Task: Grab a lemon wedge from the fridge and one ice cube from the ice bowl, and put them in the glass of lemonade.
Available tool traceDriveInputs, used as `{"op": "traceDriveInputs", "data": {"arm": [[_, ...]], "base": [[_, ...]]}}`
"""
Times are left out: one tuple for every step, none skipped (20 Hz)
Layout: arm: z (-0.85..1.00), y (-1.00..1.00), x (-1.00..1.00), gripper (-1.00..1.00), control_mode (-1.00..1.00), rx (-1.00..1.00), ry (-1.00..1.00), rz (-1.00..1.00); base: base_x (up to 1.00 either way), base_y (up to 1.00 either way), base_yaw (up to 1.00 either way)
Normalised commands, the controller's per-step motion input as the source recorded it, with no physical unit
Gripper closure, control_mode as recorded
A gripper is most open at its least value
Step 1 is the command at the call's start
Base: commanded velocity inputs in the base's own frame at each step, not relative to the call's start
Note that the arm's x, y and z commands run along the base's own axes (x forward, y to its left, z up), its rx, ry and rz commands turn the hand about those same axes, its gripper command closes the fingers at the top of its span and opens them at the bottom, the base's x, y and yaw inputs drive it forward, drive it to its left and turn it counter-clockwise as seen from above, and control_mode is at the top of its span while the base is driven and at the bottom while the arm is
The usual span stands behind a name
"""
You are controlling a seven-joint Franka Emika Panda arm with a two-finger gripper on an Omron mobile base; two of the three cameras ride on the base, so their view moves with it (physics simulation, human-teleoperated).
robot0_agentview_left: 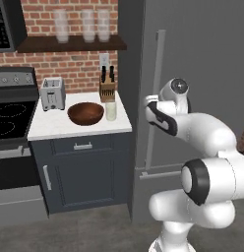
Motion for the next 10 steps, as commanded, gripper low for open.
{"op": "traceDriveInputs", "data": {"arm": [[-0.03,0.0,0.49,-1.0,-1.0,0.0,0.0,0.0],[0.0,0.0,0.49,-1.0,-1.0,0.0,0.0,0.0],[0.0,0.0,0.5,-1.0,-1.0,0.0,0.0,0.0],[0.0,0.0,0.47,-1.0,-1.0,0.0,0.0,0.0],[0.0,0.0,0.43,-1.0,-1.0,0.0,0.0,0.0],[0.0,0.0,0.41,-1.0,-1.0,0.0,0.0,0.0],[0.0,0.0,0.38,-1.0,-1.0,0.0,0.0,0.0],[0.0,0.0,0.39,-1.0,-1.0,0.0,0.0,0.0],[0.0,0.0,0.43,-1.0,-1.0,0.0,0.0,0.0],[0.0,0.0,0.46,-1.0,-1.0,0.0,0.0,0.0]], "base": [[0.0,0.0,0.0],[0.0,0.0,0.0],[0.0,0.0,0.0],[0.0,0.0,0.0],[0.0,0.0,0.0],[0.0,0.0,0.0],[0.0,0.0,0.0],[0.0,0.0,0.0],[0.0,0.0,0.0],[0.0,0.0,0.0]]}}
